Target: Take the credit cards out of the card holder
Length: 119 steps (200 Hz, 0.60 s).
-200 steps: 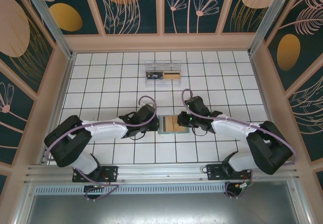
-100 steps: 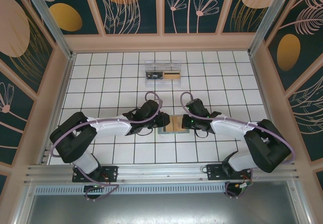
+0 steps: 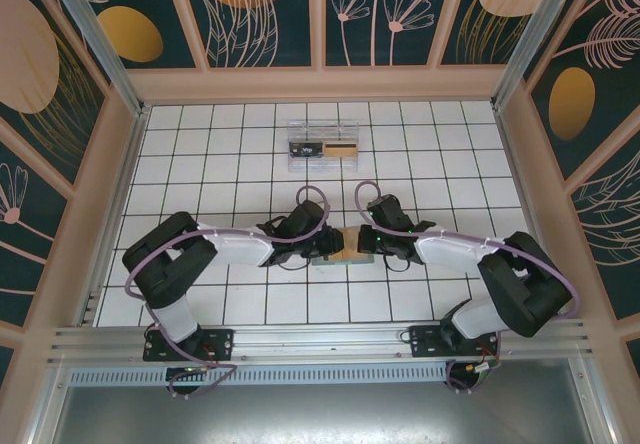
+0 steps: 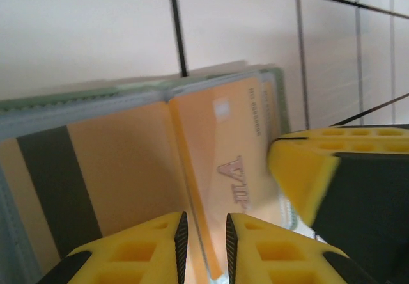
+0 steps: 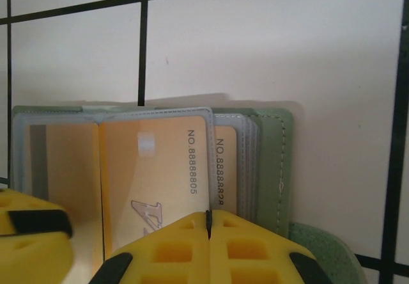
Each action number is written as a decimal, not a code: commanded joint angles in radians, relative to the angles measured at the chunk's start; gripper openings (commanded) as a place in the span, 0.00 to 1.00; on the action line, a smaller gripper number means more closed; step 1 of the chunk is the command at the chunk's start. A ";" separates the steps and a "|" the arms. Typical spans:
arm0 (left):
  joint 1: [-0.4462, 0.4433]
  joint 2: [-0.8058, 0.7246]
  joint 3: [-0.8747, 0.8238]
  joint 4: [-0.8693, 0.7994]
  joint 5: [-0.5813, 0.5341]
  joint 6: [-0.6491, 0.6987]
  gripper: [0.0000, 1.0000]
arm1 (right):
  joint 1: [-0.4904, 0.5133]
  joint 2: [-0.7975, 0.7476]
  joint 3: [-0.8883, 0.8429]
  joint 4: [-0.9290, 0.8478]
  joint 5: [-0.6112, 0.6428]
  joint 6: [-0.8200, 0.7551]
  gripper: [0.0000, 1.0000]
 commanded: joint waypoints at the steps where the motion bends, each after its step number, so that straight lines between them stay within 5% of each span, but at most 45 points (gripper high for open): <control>1: -0.005 0.034 0.031 -0.006 0.015 -0.031 0.26 | 0.016 0.032 -0.026 -0.036 -0.011 0.012 0.00; 119: -0.004 0.059 0.052 -0.093 -0.028 -0.046 0.26 | 0.056 -0.014 -0.049 -0.039 -0.015 0.061 0.00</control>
